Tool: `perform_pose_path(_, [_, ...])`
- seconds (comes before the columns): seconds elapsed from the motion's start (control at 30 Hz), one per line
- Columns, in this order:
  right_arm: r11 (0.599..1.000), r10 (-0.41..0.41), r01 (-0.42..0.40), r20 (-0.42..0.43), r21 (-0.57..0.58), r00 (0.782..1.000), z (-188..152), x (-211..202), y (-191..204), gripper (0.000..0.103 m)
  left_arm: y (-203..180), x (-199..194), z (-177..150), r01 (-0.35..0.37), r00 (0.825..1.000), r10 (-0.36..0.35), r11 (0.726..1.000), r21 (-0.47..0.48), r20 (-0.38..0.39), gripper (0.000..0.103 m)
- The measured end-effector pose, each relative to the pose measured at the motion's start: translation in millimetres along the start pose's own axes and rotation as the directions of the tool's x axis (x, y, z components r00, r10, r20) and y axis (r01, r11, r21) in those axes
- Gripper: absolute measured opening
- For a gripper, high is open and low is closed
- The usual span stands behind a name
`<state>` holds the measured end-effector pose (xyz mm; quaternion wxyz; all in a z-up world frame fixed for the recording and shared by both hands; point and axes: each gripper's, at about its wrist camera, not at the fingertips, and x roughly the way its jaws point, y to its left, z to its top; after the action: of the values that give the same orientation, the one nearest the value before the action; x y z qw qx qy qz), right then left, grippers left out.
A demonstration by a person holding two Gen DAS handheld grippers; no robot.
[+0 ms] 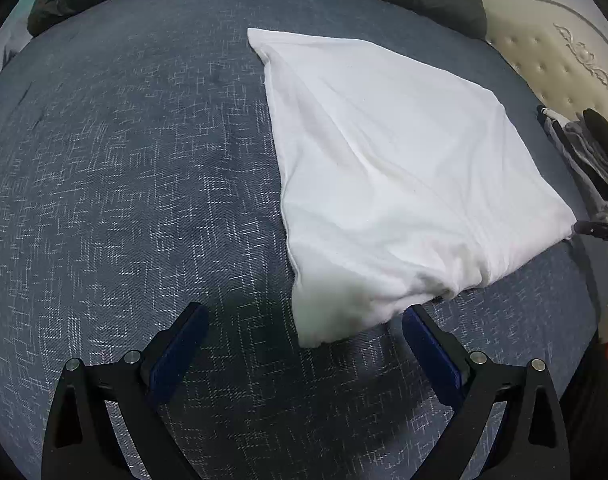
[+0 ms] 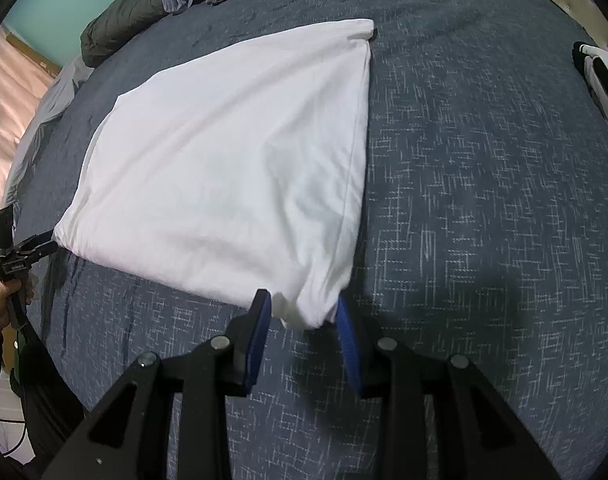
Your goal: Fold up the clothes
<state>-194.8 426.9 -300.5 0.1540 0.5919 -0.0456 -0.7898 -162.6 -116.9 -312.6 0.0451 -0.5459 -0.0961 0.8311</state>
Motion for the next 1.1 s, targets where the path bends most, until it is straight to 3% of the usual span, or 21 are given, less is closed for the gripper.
perform_pose_path(0.73, [1.0, -0.002, 0.002, -0.008, -0.006, 1.0, -10.2, 4.6, -5.4, 0.033, -5.2, 21.8, 15.9, -0.012, 1.0, 0.012, 1.0, 0.003, 0.005, 0.098])
perform_pose_path(0.93, [1.0, -0.001, 0.001, -0.014, -0.008, 1.0, -9.1, 5.5, -4.3, 0.033, -5.5, 25.6, 20.1, 0.025, 1.0, -0.025, 1.0, 0.014, -0.003, 0.081])
perform_pose_path(1.1, [1.0, -0.006, 0.006, -0.025, -0.004, 1.0, -13.9, 8.2, -9.3, 0.033, -14.5, 19.2, 16.7, 0.082, 0.997, -0.082, 0.996, 0.026, -0.013, 0.05])
